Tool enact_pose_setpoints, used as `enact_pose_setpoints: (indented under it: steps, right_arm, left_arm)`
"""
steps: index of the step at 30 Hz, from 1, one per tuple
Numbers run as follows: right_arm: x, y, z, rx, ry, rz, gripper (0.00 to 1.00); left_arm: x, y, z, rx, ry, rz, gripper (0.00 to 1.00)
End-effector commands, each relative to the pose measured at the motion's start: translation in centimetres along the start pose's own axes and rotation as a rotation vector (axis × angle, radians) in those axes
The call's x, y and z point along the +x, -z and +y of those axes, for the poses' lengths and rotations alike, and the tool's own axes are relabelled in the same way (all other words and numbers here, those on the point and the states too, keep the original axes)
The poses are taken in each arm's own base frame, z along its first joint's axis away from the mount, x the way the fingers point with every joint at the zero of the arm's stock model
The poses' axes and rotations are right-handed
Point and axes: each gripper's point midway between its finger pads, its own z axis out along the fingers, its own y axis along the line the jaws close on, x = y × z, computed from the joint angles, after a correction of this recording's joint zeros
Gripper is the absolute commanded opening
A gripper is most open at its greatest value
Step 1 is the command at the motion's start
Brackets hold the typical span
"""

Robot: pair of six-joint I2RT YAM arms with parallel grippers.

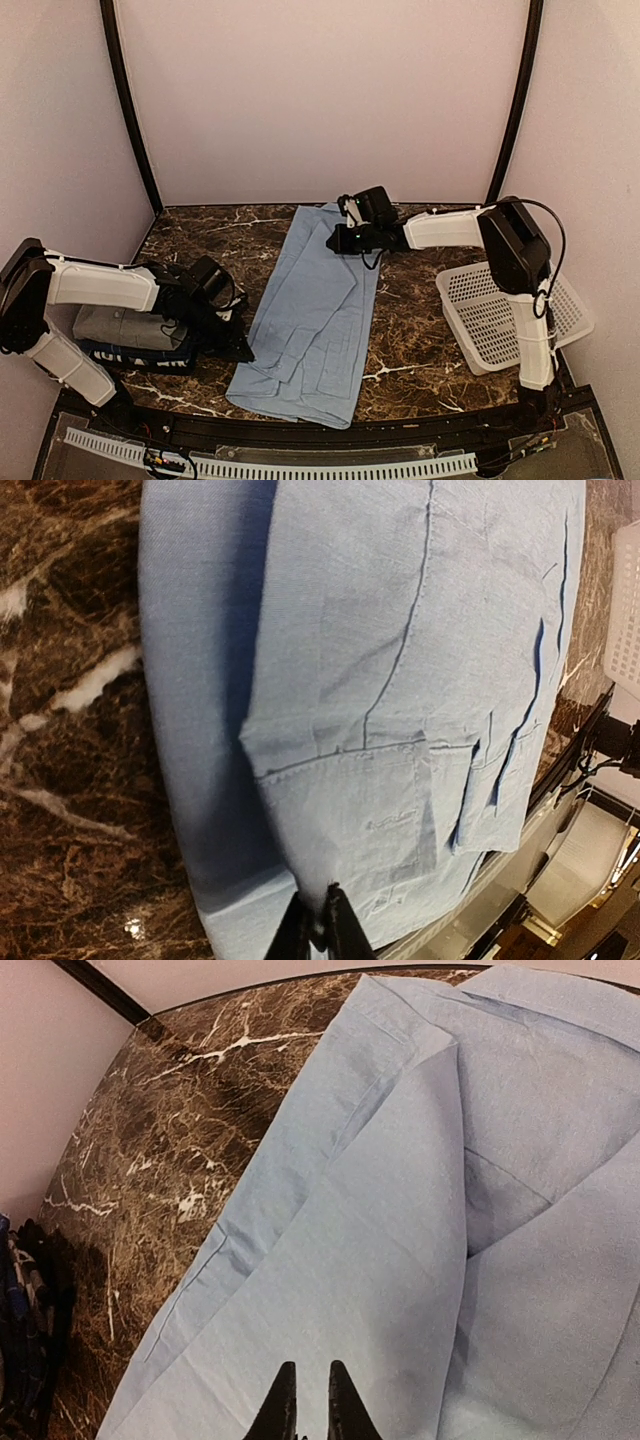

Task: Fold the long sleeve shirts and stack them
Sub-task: Smooth out the rectangle-folded shirt at the center of the board.

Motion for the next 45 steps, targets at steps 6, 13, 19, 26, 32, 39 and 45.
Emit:
enact_pose_setpoints:
  steps: [6,13,19,26,32,39,45]
  right_arm:
    - [-1.2,-4.4,-3.5,-0.017,-0.056,0.001,0.08]
    - [-0.6,-5.7,-5.4,-0.025,-0.062,0.062,0.10]
    - [-2.7,-3.2,-3.2,-0.062,-0.019,0.051,0.14]
    - [-2.4,0.2,-0.3,-0.086,0.019,0.051,0.14]
    - [1.2,1.0,-0.4,-0.085,-0.006,0.084,0.13]
    - [3.9,0.0,-2.6,-0.043,-0.033,0.139,0.10]
    - [5.6,-0.4,-5.1,0.004,-0.066,0.180,0.06]
  left_arm:
    - [-1.0,1.3,-0.7,-0.034,-0.058,-0.043,0.17]
    - [-1.2,2.3,-0.8,-0.054,-0.088,-0.072,0.22]
    - [-2.1,3.1,-1.0,-0.073,-0.106,-0.119,0.24]
    - [-4.7,4.0,-1.3,-0.058,-0.101,-0.198,0.25]
    - [-6.7,4.2,-1.3,-0.039,-0.088,-0.227,0.25]
    - [-6.9,3.2,-0.8,-0.042,-0.088,-0.202,0.25]
    - [-6.2,2.4,0.8,-0.073,-0.067,-0.195,0.25]
